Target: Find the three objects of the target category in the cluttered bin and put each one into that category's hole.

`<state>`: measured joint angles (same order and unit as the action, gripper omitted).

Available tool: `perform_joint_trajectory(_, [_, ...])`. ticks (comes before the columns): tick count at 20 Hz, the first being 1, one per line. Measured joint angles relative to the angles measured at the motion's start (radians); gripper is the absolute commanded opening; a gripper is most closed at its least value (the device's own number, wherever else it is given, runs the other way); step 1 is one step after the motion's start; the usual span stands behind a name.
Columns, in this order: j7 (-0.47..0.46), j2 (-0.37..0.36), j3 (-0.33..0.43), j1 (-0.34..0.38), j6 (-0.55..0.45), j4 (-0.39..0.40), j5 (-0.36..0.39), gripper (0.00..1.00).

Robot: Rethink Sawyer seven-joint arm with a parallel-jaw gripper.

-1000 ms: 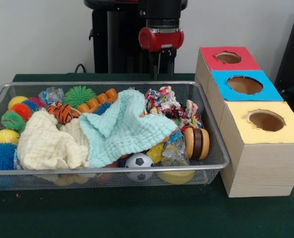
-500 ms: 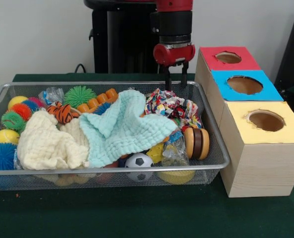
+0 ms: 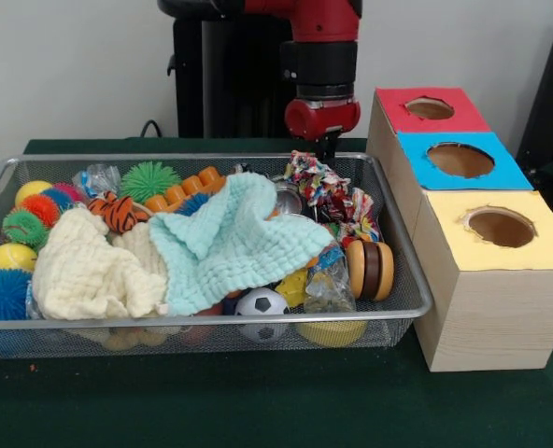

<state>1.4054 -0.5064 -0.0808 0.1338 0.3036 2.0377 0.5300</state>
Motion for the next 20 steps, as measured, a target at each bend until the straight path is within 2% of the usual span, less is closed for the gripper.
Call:
perform_joint_trajectory(6, [0.000,0.020,-0.043,-0.041,0.000,-0.025,0.000,0.00])
perform_joint_trajectory(11, [0.000,-0.002,-0.051,-0.053,-0.035,-0.028,-0.004,0.00])
perform_joint_trajectory(15, [0.000,-0.078,-0.004,-0.012,-0.243,-0.025,-0.048,0.00])
perform_joint_trajectory(17, [0.000,-0.143,0.032,0.023,-0.448,-0.025,-0.095,0.00])
perform_joint_trajectory(18, [0.000,-0.152,0.037,0.027,-0.482,-0.026,-0.099,0.00])
perform_joint_trajectory(19, [0.000,-0.189,0.055,0.044,-0.598,-0.027,-0.124,0.00])
perform_joint_trajectory(20, [0.000,-0.200,0.061,0.049,-0.627,-0.027,-0.128,0.00])
